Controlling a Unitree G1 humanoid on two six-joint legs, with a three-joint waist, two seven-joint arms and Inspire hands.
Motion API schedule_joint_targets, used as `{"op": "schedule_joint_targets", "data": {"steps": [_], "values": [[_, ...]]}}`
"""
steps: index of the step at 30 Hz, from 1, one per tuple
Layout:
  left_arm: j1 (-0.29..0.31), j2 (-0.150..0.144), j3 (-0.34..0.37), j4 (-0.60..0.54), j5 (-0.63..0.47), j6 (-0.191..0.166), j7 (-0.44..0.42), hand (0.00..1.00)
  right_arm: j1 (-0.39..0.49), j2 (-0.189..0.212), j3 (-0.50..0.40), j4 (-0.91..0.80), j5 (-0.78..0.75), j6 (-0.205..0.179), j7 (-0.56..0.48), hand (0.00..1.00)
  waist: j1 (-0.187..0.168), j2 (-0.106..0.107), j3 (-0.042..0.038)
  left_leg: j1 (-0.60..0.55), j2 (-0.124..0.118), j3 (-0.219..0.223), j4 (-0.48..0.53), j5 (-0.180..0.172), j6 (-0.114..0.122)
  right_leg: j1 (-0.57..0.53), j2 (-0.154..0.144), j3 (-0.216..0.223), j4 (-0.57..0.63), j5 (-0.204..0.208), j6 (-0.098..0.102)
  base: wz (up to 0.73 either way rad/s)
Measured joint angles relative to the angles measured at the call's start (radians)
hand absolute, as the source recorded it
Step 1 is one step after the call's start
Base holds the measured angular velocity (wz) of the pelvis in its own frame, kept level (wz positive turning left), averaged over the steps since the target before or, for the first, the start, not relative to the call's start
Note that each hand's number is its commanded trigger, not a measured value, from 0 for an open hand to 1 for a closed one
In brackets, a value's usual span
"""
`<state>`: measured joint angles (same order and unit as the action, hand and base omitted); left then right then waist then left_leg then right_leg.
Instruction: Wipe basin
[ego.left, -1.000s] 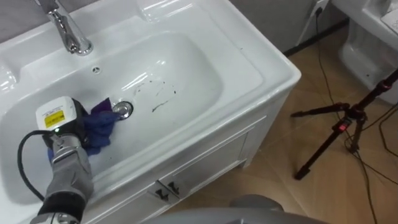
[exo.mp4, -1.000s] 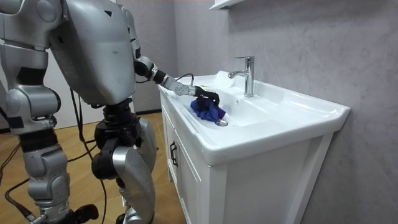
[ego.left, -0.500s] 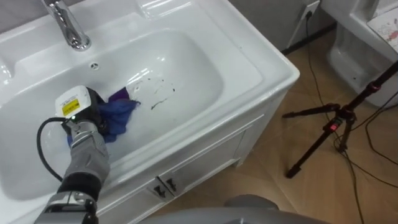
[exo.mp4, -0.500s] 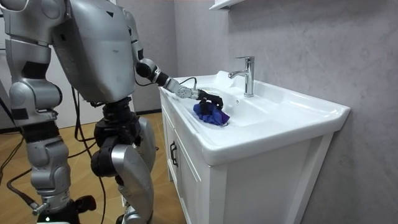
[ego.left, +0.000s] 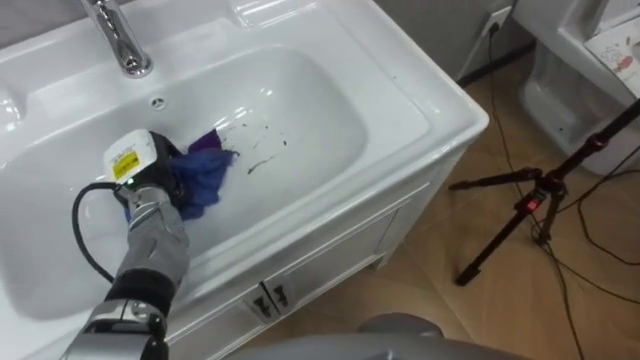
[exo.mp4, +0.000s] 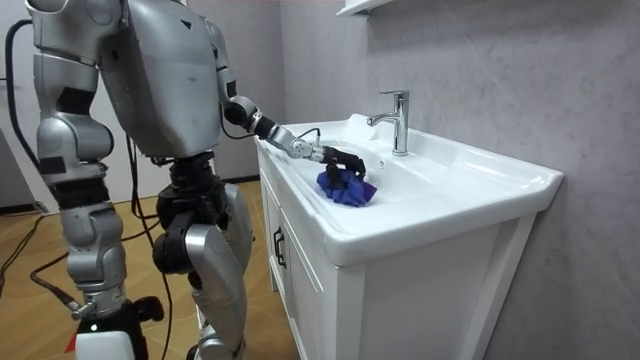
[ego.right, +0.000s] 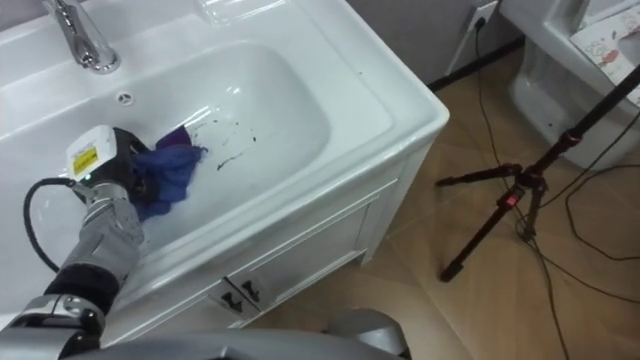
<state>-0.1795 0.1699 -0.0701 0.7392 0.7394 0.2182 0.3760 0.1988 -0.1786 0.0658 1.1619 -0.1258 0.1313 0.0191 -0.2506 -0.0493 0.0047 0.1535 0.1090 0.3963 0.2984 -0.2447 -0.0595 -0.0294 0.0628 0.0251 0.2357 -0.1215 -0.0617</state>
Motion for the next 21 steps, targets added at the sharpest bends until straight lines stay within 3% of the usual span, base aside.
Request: {"op": "schedule_joint_targets", "data": {"steps": [1,3,5,9,12,21], "values": [[0.000,0.001,-0.019,-0.009,-0.031,0.000,-0.005,1.00,-0.003,0.003,0.000,-0.001,0.001,0.001,0.000,0.00,-0.002,-0.004,-0.0012,0.000,0.002,0.006,0.002,0.000,0.000,0.002,-0.009,-0.021,-0.005,0.003,-0.004,-0.07],[0.000,-0.003,-0.043,-0.034,-0.074,-0.002,-0.031,1.00,-0.002,0.003,0.000,-0.002,0.004,0.002,-0.001,0.00,-0.011,-0.006,-0.0023,0.001,0.006,0.005,0.009,0.000,0.001,0.013,-0.007,-0.020,-0.017,0.008,-0.006,-0.02],[0.000,-0.018,-0.056,-0.068,-0.111,-0.023,-0.077,1.00,-0.003,0.005,0.001,-0.002,0.004,0.003,-0.002,0.00,-0.015,0.004,0.0017,0.013,0.008,0.005,-0.001,-0.001,0.001,0.016,0.003,-0.007,-0.017,0.010,-0.009,-0.12],[-0.002,-0.050,-0.075,-0.145,-0.140,-0.032,-0.122,1.00,-0.011,0.011,0.000,0.006,-0.001,0.000,0.015,0.00,-0.040,0.021,0.0054,0.019,0.004,0.005,-0.036,-0.001,0.002,0.005,0.015,-0.002,-0.016,0.013,-0.015,-0.05],[-0.013,-0.075,-0.110,-0.172,-0.152,-0.071,-0.133,1.00,-0.015,0.012,-0.001,0.013,-0.004,0.000,0.017,0.00,-0.059,0.031,0.0091,0.024,0.009,0.012,-0.059,-0.001,0.002,-0.005,0.027,0.004,-0.015,0.016,-0.022,-0.11],[-0.051,-0.073,-0.110,-0.172,-0.221,-0.073,-0.197,1.00,-0.012,0.013,-0.001,0.009,-0.009,-0.003,0.016,0.00,-0.070,0.035,0.0093,0.021,0.019,0.013,-0.045,-0.001,0.002,-0.004,0.045,0.032,-0.015,0.017,-0.032,-0.01]]}}
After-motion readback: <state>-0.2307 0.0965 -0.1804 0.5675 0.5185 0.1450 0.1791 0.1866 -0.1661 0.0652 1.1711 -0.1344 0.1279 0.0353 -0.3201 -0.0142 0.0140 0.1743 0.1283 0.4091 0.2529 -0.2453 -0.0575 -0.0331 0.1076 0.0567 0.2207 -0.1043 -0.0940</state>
